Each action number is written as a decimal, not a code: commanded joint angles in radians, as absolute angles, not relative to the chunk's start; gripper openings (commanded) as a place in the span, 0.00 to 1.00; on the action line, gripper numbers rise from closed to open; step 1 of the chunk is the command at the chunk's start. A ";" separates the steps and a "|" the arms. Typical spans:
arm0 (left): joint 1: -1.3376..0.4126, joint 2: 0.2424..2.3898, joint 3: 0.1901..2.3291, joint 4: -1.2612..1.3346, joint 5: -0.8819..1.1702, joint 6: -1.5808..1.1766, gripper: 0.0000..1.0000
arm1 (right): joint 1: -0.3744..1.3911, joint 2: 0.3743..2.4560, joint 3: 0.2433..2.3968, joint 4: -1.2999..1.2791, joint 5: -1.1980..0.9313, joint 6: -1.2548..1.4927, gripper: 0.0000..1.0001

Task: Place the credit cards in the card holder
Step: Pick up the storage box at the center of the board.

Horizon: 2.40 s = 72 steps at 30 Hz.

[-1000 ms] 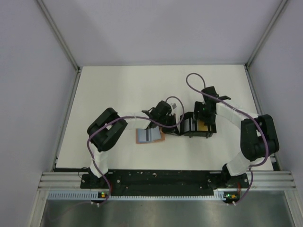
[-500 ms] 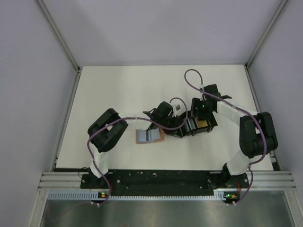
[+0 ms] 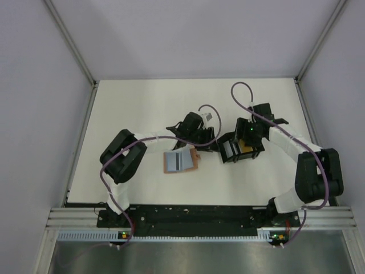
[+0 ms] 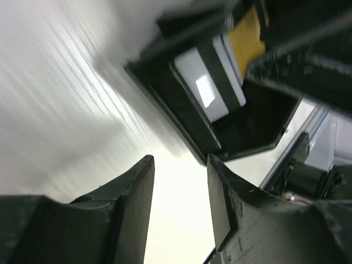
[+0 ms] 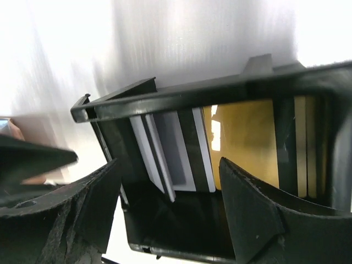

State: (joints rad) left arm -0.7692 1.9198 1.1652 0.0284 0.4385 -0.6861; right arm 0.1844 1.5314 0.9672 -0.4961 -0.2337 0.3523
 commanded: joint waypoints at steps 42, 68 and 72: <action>-0.787 1.979 1.175 0.118 0.466 -0.660 0.28 | 0.175 1.534 1.065 -0.480 -0.172 0.262 0.75; -0.784 2.011 1.272 0.104 0.511 -0.657 0.31 | 0.276 1.841 1.160 -0.690 0.167 0.285 0.76; -0.784 2.032 1.292 0.101 0.523 -0.655 0.32 | 0.275 1.848 1.149 -0.684 0.134 0.272 0.59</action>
